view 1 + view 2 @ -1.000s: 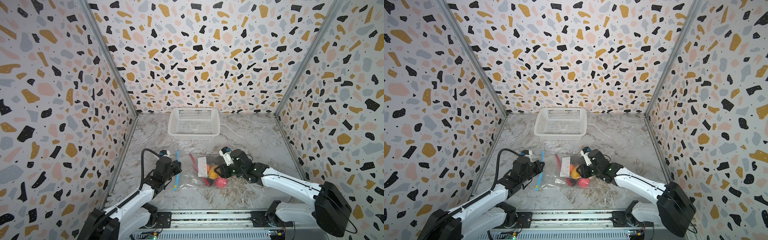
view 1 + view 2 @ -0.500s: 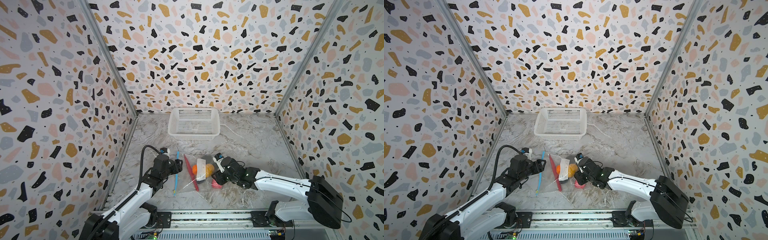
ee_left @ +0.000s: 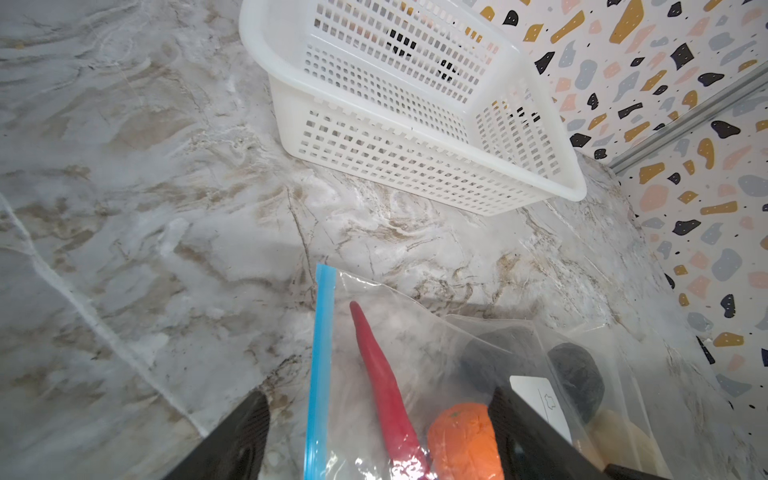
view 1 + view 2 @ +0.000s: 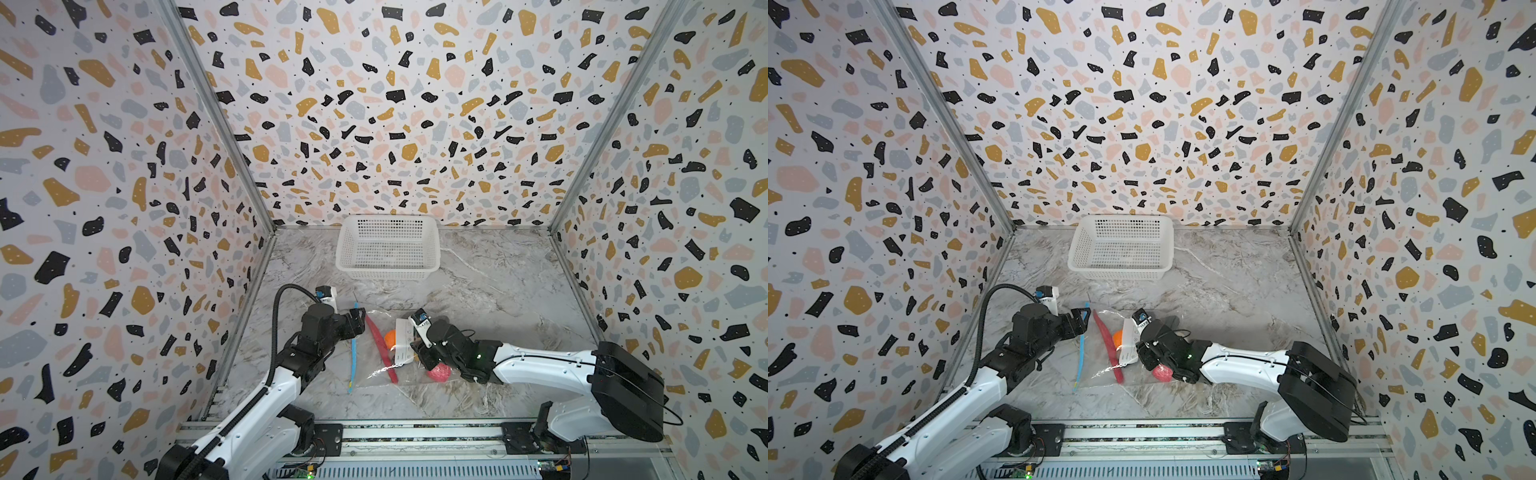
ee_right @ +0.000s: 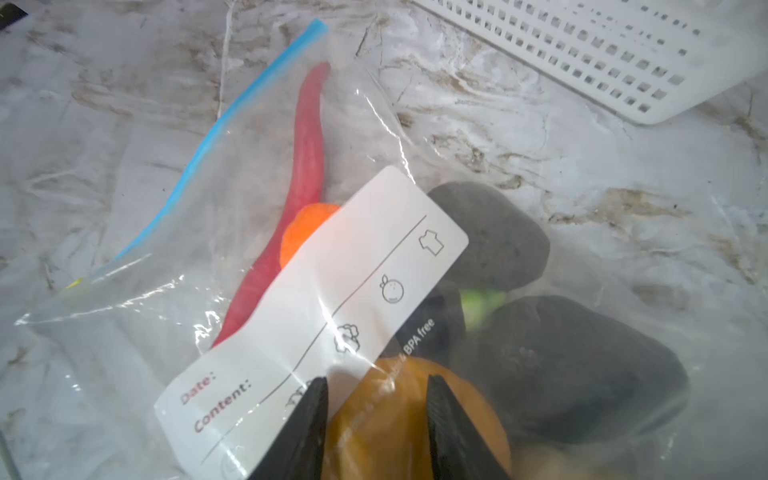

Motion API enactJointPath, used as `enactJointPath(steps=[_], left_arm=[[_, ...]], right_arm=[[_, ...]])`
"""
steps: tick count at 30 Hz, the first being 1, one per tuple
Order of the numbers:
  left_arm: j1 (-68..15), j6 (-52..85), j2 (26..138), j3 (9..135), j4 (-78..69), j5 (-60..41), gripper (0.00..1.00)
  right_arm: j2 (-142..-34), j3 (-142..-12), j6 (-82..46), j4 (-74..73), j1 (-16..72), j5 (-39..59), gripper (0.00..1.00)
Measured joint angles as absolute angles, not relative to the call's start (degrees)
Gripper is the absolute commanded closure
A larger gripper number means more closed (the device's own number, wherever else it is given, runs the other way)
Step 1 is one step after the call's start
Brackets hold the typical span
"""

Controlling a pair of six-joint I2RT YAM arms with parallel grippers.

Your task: Place the food in the zip-top bag and seal the zipper

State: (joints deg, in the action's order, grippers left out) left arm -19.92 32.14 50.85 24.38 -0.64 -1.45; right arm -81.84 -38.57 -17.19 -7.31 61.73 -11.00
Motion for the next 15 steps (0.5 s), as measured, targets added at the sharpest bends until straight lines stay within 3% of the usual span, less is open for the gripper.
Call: enactJointPath(steps=[7, 11, 14, 15], left_arm=[[-19.9, 32.1, 50.6, 24.4, -0.6, -1.1, 0.01], [-19.9, 31.4, 50.2, 25.3, 0.5, 3.3, 0.01], [-19.9, 29.3, 49.0, 25.9, 0.0, 11.8, 0.01], [-19.9, 28.0, 48.5, 25.7, -0.4, 14.3, 0.01]], right_arm=[[-83.2, -36.4, -16.5, -11.7, 63.5, -11.9, 0.55], [-79.0, -36.3, -13.4, -11.9, 61.0, -11.9, 0.4], [-68.2, -31.6, -7.2, -19.1, 53.1, -12.3, 0.13], [-64.6, -29.2, -4.4, -22.5, 50.7, -12.9, 0.09]])
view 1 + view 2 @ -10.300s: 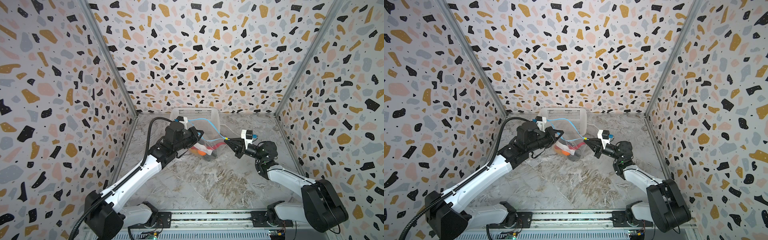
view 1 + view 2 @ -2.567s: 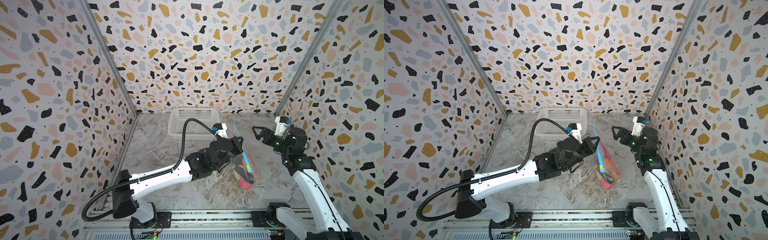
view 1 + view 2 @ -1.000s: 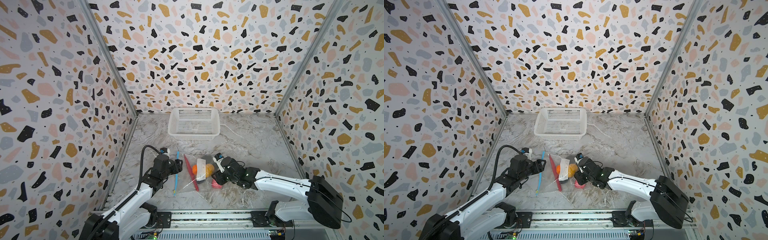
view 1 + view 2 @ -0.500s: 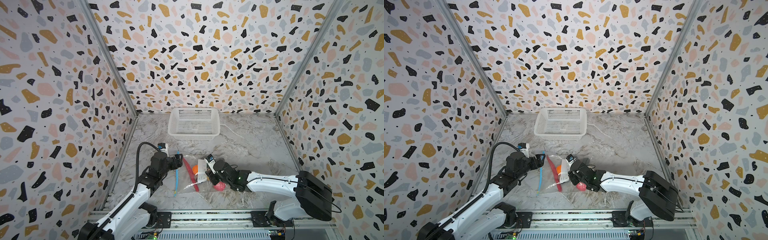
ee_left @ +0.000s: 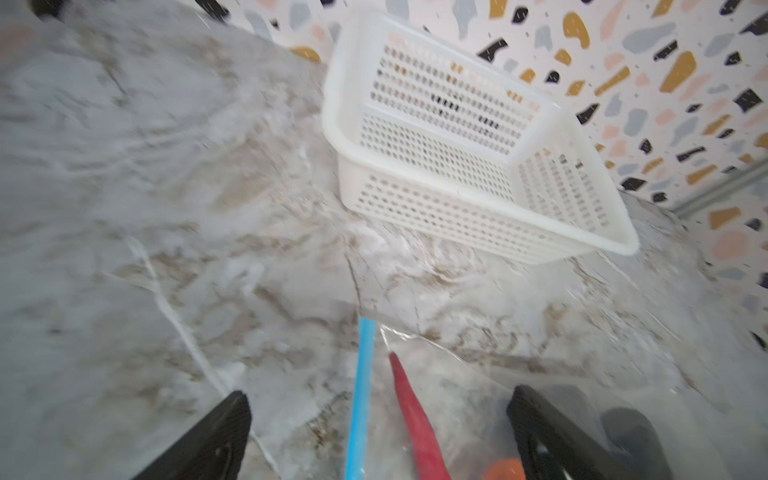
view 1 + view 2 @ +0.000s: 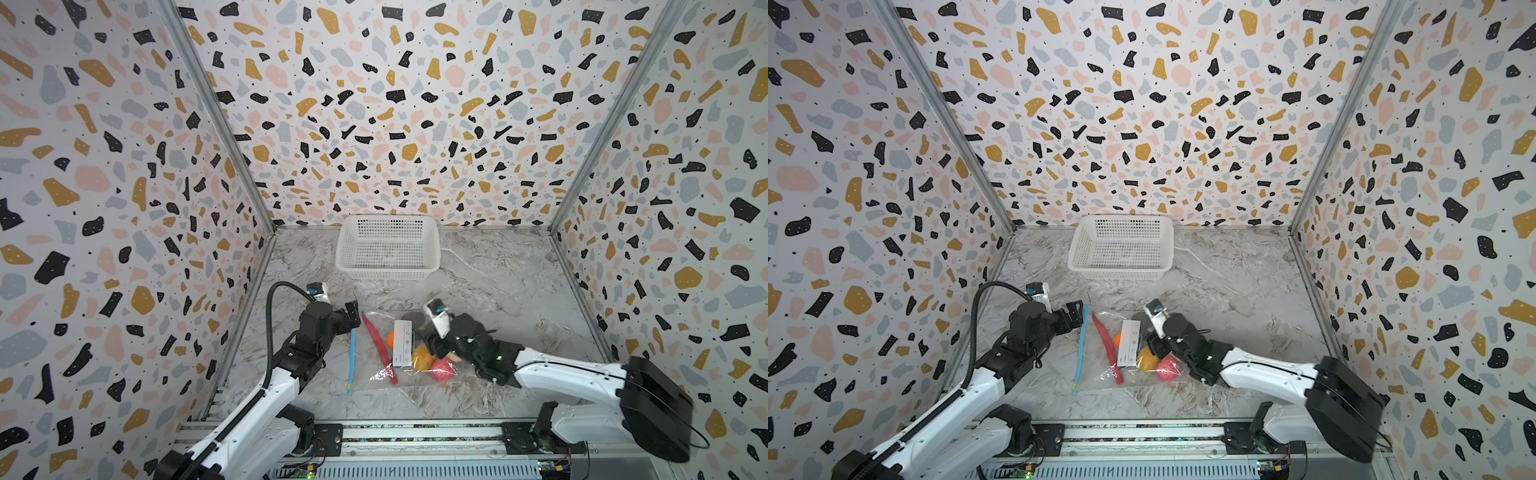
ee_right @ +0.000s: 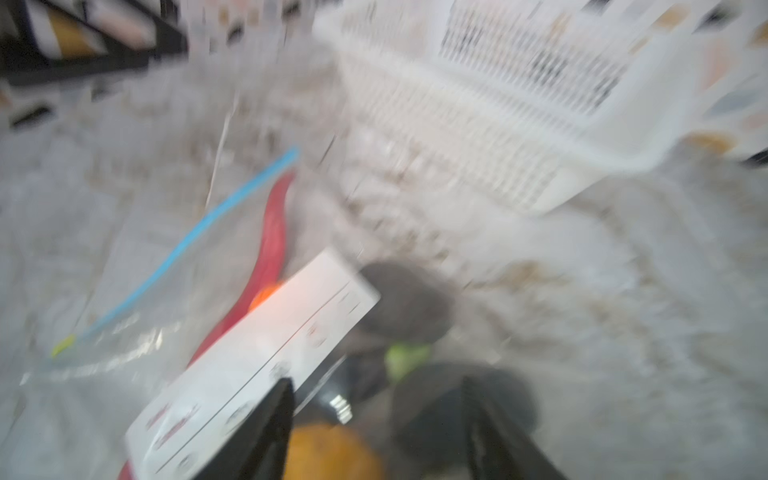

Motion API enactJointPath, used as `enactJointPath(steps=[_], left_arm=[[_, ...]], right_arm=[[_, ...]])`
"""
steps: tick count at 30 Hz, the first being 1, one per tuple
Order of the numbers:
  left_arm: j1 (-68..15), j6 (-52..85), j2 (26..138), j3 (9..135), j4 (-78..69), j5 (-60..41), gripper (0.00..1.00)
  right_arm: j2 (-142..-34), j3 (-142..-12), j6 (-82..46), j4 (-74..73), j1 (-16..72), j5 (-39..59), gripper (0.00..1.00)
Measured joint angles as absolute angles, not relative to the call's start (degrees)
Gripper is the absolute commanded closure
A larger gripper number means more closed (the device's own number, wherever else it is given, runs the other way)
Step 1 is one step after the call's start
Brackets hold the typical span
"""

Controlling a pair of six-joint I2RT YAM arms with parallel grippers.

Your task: Place the food in the zip-top bag and seal the zipper

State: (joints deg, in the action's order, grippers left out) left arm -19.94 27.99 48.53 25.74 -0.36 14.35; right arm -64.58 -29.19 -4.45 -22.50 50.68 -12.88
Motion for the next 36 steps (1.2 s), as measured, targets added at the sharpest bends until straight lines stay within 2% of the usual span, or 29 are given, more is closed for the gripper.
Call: enactJointPath(steps=[2, 4, 7, 10, 14, 21, 28, 33, 36], left_arm=[[-19.9, 24.9, 47.4, 24.6, -2.7, 20.8, 0.01], [-19.9, 21.0, 46.7, 22.4, -6.4, 26.2, 0.01], [-19.9, 14.5, 47.3, 16.3, -15.5, 31.1, 0.0], [-17.7, 9.5, 51.6, 10.6, -23.5, 30.5, 0.01], [-10.4, 4.3, 62.7, 9.7, -34.3, 26.9, 0.01], [-9.6, -0.5, 78.0, 9.0, -57.5, 22.4, 0.01], [-7.7, -0.6, 80.2, 8.3, -64.8, 20.3, 0.01], [-5.8, -0.1, 81.1, 9.4, -64.7, 18.2, 0.01], [-4.8, 0.5, 81.4, 9.9, -64.7, 16.7, 0.01]], right_arm=[[-57.1, -23.2, 0.3, -29.5, 43.5, -14.0, 0.1], [-54.0, -19.9, 2.0, -32.9, 36.0, -13.6, 0.11], [-53.6, -14.7, 2.3, -39.9, 23.8, -13.5, 0.12], [-56.1, -9.1, 2.2, -45.8, 17.2, -13.5, 0.12], [-65.3, -4.6, 2.5, -54.6, 15.1, -13.5, 0.1], [-74.1, -2.7, 3.7, -70.6, 10.0, -10.1, 0.1], [-85.1, -5.1, 2.8, -78.2, 6.6, -6.6, 0.11], [-86.1, -10.6, 2.4, -74.5, 5.1, -3.0, 0.0], [-86.6, -13.0, 2.0, -72.7, 3.9, -1.0, 0.01]])
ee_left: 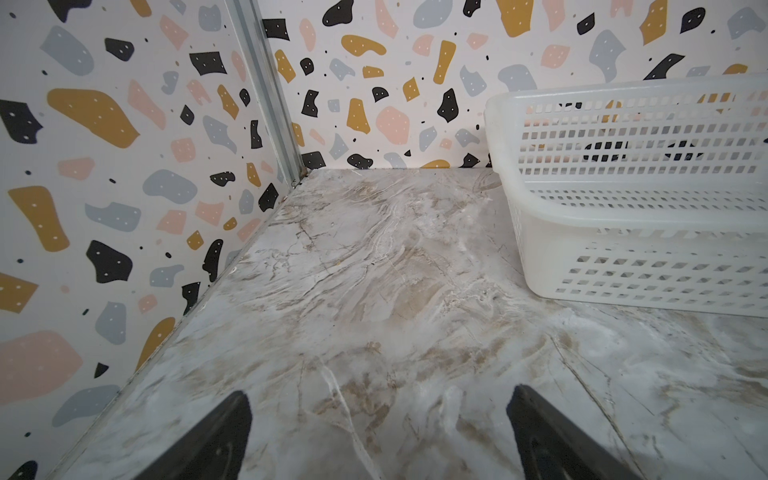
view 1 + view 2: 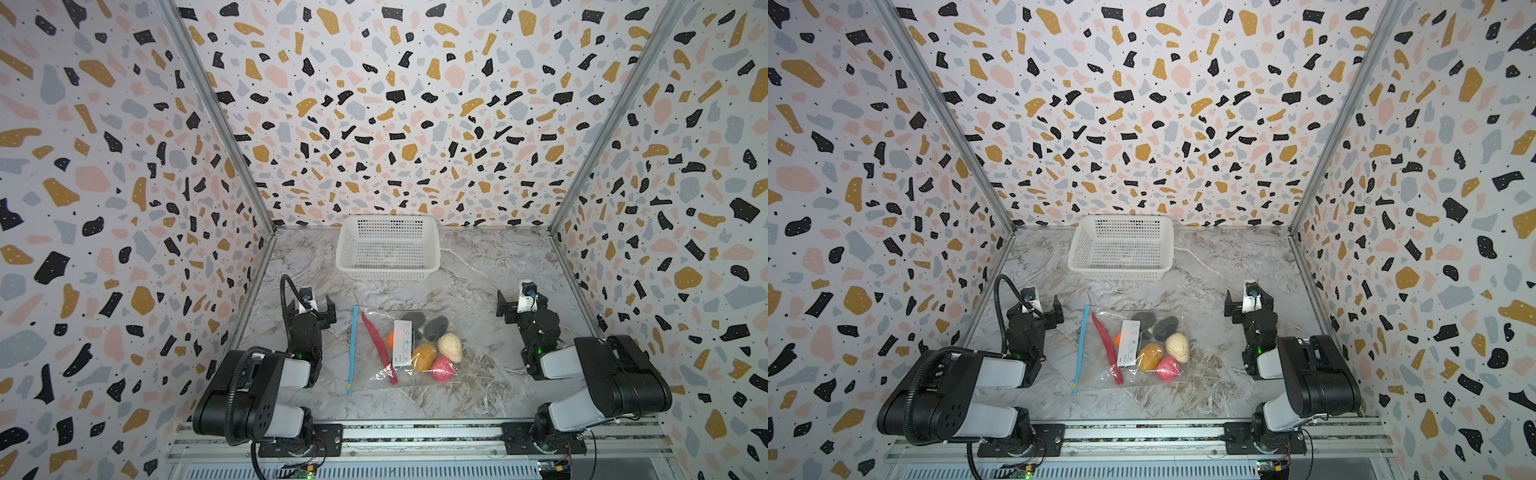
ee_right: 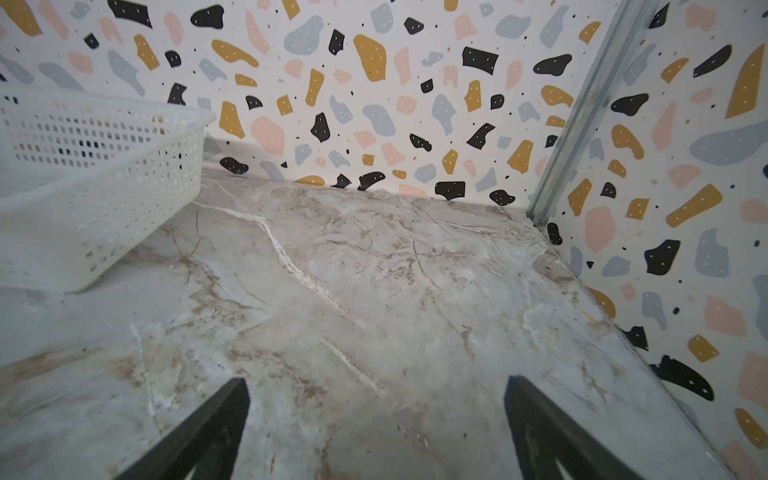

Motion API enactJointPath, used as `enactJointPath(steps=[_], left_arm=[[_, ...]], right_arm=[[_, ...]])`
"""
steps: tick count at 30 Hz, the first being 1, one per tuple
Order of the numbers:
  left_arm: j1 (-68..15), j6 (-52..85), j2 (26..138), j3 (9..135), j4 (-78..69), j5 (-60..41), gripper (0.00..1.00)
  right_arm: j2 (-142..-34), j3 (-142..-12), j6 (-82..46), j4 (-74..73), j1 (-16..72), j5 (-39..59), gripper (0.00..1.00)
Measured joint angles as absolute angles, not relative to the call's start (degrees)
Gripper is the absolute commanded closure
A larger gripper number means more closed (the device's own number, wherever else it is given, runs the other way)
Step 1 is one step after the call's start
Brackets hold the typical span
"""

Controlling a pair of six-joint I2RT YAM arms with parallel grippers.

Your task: Place the food in the zip-top bag and seal the zipper

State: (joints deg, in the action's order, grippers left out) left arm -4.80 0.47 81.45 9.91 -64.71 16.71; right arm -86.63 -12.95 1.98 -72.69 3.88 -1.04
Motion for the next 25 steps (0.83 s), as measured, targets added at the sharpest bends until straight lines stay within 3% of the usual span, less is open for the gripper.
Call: enactJointPath(steps=[25], left_arm=[[-4.5, 0.9, 83.3, 11.2, -64.3, 15.4, 0.01]], right_arm=[[-86.7, -12.5, 1.7, -70.7, 3.4, 0.9, 0.01]])
